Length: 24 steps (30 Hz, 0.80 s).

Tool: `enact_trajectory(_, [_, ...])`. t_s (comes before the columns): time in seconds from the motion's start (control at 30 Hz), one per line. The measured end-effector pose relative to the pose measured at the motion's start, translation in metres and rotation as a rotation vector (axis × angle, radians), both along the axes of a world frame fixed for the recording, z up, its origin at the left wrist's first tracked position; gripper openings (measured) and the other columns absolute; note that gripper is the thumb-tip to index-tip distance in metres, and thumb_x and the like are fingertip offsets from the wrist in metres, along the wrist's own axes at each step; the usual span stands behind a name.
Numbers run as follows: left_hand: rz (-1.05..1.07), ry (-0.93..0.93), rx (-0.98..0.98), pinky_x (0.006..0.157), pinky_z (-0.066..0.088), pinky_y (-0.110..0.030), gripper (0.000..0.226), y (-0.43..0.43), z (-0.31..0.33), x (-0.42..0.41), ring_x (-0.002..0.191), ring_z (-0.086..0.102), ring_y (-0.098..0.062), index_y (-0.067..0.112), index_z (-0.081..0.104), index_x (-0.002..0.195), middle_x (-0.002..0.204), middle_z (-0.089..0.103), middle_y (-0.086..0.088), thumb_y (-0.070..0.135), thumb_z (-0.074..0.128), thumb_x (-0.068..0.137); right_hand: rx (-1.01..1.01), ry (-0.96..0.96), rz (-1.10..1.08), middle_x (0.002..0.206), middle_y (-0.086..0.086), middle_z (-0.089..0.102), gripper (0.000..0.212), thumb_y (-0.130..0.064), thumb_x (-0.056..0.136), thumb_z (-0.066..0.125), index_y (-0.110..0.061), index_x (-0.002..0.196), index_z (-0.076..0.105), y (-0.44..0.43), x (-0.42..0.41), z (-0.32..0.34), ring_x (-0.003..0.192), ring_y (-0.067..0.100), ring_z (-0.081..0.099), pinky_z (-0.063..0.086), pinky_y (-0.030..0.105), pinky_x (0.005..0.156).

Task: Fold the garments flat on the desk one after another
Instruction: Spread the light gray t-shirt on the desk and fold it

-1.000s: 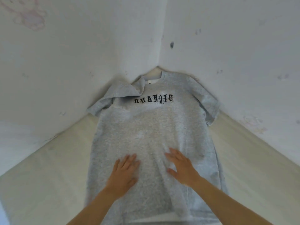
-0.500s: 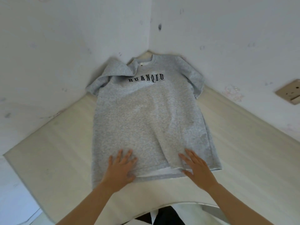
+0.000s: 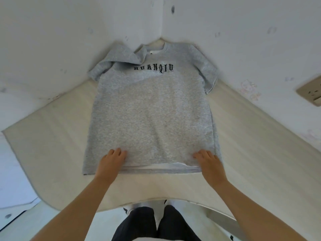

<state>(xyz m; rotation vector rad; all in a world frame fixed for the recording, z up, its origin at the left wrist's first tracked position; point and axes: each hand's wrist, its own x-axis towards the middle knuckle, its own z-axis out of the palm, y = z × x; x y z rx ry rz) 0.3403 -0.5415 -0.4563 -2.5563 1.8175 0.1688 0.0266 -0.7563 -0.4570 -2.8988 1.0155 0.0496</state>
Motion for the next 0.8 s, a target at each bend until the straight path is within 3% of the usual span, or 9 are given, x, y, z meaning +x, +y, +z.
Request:
enact_trajectory(0.07, [0.031,-0.020,-0.061,0.042,0.038,-0.033,0.036,0.007,0.005,0.008,0.064,0.051,-0.030,0.012,0.054,0.077,0.076,0.049,-0.008,-0.006,0.075,0.054,-0.030,-0.107,-0.023,0.072,-0.003,0.054,0.013,-0.010,0.067,0.055,-0.021,0.073,0.058,-0.013,-0.014,0.007,0.069,0.023,0.057,0.040,0.031,0.057])
enact_trajectory(0.17, [0.082,-0.089,-0.219,0.056,0.038,-0.039,0.013,0.023,0.019,0.020,0.075,0.043,-0.031,0.012,0.050,0.082,0.085,0.045,-0.010,0.005,0.049,0.071,-0.059,-0.289,-0.145,0.071,-0.003,0.051,0.012,-0.010,0.062,0.048,-0.018,0.067,0.055,-0.034,-0.042,0.024,0.073,0.023,0.044,0.029,0.034,0.062])
enact_trajectory(0.23, [0.084,-0.120,-0.244,0.062,0.040,-0.042,0.017,0.041,0.023,0.020,0.076,0.043,-0.032,0.011,0.050,0.084,0.086,0.046,-0.010,0.002,0.053,0.070,-0.056,-0.251,-0.203,0.075,-0.003,0.051,0.014,-0.008,0.060,0.050,-0.018,0.069,0.054,-0.032,-0.059,0.028,0.077,0.024,0.042,0.029,0.034,0.065])
enact_trajectory(0.37, [0.015,-0.087,-0.078,0.060,0.044,-0.041,0.045,0.079,0.001,0.014,0.072,0.049,-0.031,0.015,0.049,0.082,0.082,0.048,-0.008,-0.004,0.079,0.053,0.120,-0.005,-0.357,0.089,-0.002,0.049,0.030,0.008,0.068,0.054,-0.021,0.076,0.055,-0.012,-0.085,0.009,0.088,0.024,0.043,0.028,0.031,0.069])
enact_trajectory(0.53, [0.313,0.003,0.006,0.061,0.042,-0.044,0.041,0.118,-0.004,0.026,0.080,0.045,-0.032,0.015,0.049,0.087,0.091,0.048,-0.009,-0.008,0.068,0.059,0.422,-0.238,-0.776,0.102,0.007,0.045,0.034,0.016,0.078,0.044,-0.015,0.079,0.059,0.003,-0.085,0.004,0.083,0.033,0.053,0.042,0.035,0.069])
enact_trajectory(0.67, [0.299,0.050,-0.065,0.047,0.039,-0.035,0.036,0.131,0.008,0.042,0.075,0.047,-0.032,0.013,0.050,0.084,0.087,0.047,-0.008,-0.010,0.064,0.061,0.303,-0.334,-0.703,0.088,0.008,0.047,0.039,0.022,0.067,0.047,-0.015,0.068,0.059,0.003,-0.087,0.018,0.076,0.027,0.050,0.037,0.032,0.068])
enact_trajectory(0.73, [0.215,-0.019,-0.055,0.049,0.041,-0.035,0.035,0.137,0.011,0.040,0.075,0.048,-0.031,0.012,0.055,0.084,0.087,0.051,-0.008,-0.005,0.070,0.058,0.211,-0.335,-0.744,0.090,0.006,0.045,0.039,0.020,0.068,0.047,-0.017,0.067,0.060,0.000,-0.095,0.023,0.078,0.025,0.048,0.039,0.033,0.070])
enact_trajectory(0.8, [0.135,0.011,0.006,0.059,0.046,-0.038,0.042,0.139,0.009,0.032,0.079,0.053,-0.031,0.017,0.055,0.087,0.093,0.054,-0.005,0.002,0.076,0.055,0.234,-0.160,-0.758,0.091,0.006,0.044,0.043,0.018,0.073,0.046,-0.023,0.065,0.058,-0.002,-0.101,0.023,0.084,0.032,0.052,0.042,0.036,0.073])
